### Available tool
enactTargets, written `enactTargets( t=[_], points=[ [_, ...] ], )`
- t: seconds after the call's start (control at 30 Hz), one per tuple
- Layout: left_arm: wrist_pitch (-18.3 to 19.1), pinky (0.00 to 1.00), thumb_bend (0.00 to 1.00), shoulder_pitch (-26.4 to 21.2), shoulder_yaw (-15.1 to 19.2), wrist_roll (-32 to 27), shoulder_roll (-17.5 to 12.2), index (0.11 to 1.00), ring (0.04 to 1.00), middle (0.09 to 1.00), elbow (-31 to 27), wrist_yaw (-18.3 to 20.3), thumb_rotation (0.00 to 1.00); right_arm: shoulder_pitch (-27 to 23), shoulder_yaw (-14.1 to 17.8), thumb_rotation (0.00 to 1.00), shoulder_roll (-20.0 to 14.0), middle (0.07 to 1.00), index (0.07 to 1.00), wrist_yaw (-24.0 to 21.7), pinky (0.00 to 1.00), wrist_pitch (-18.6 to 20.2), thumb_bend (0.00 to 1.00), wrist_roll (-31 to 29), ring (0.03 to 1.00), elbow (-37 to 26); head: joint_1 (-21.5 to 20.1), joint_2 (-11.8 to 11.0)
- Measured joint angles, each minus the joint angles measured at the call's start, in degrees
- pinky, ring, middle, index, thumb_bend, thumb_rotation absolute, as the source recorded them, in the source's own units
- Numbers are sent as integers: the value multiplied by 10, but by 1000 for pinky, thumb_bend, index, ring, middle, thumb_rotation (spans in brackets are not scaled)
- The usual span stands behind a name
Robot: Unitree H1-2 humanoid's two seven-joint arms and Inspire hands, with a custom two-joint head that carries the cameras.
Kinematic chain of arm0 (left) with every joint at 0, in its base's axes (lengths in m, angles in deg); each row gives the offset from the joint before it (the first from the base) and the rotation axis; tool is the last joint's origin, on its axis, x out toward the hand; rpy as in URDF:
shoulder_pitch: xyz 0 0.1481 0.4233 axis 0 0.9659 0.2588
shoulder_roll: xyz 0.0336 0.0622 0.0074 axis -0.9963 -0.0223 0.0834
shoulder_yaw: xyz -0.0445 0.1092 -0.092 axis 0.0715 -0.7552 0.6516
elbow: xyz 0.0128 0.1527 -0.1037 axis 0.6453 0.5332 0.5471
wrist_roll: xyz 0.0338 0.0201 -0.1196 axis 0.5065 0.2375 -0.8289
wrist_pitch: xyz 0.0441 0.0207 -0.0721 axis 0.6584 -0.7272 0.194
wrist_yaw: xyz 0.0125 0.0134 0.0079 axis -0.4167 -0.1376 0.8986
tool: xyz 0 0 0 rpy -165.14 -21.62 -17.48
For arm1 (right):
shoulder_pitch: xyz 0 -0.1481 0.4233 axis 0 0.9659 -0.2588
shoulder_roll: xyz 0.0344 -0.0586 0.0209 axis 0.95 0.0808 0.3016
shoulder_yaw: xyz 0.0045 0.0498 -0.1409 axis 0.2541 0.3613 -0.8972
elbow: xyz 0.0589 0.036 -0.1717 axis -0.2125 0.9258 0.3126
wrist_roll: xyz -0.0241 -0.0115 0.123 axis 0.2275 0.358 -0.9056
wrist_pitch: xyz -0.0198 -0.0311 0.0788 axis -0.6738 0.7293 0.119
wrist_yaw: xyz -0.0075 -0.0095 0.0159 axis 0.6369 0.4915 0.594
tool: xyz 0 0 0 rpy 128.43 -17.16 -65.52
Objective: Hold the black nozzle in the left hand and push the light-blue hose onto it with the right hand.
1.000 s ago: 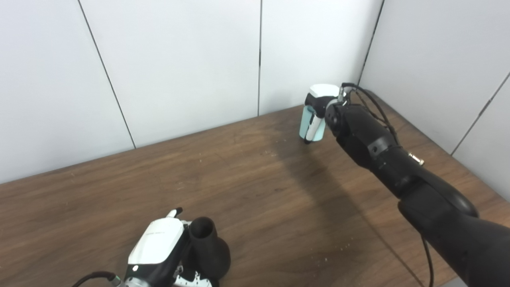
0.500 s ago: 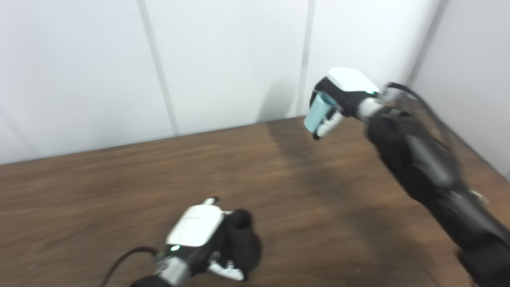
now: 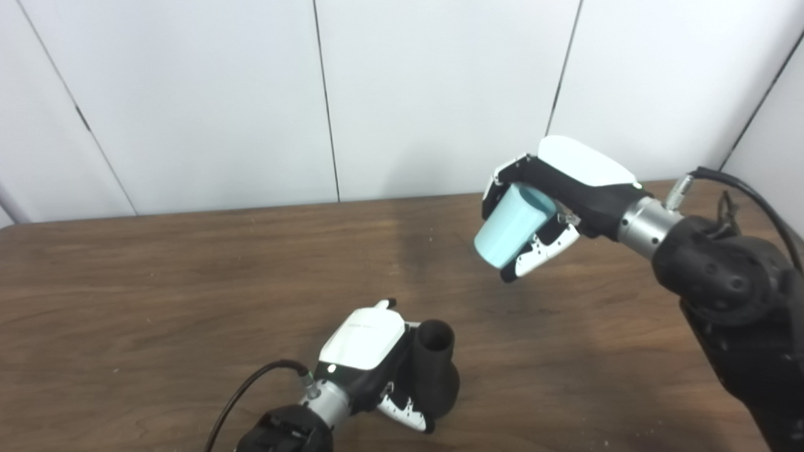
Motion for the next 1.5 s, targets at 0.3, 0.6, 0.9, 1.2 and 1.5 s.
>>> enactTargets(
  t=[0.3,0.6,0.9,1.2,1.5],
  points=[
    [6,1000,522,-1,1,3,3,495,711,475,0,8,0,75,60,0,64,508,507,-47,297,0,497,-35,429,-102,-4,15],
    [7,1000,523,-4,1,3,3,496,710,476,0,16,0,76,52,0,101,512,499,-113,305,0,498,35,440,-135,-9,26],
    [7,1000,522,-4,1,3,4,480,698,495,0,17,0,76,46,0,114,514,499,-117,304,0,498,59,437,-135,-7,33],
    [7,1000,522,-4,1,3,4,476,692,499,-1,18,0,80,23,0,123,513,507,-88,301,-2,497,67,430,-118,-7,34],
    [7,1000,522,-8,0,7,4,477,716,498,-1,24,0,101,-6,0,127,511,511,-32,300,-24,497,74,428,-95,-10,33]
  ],
)
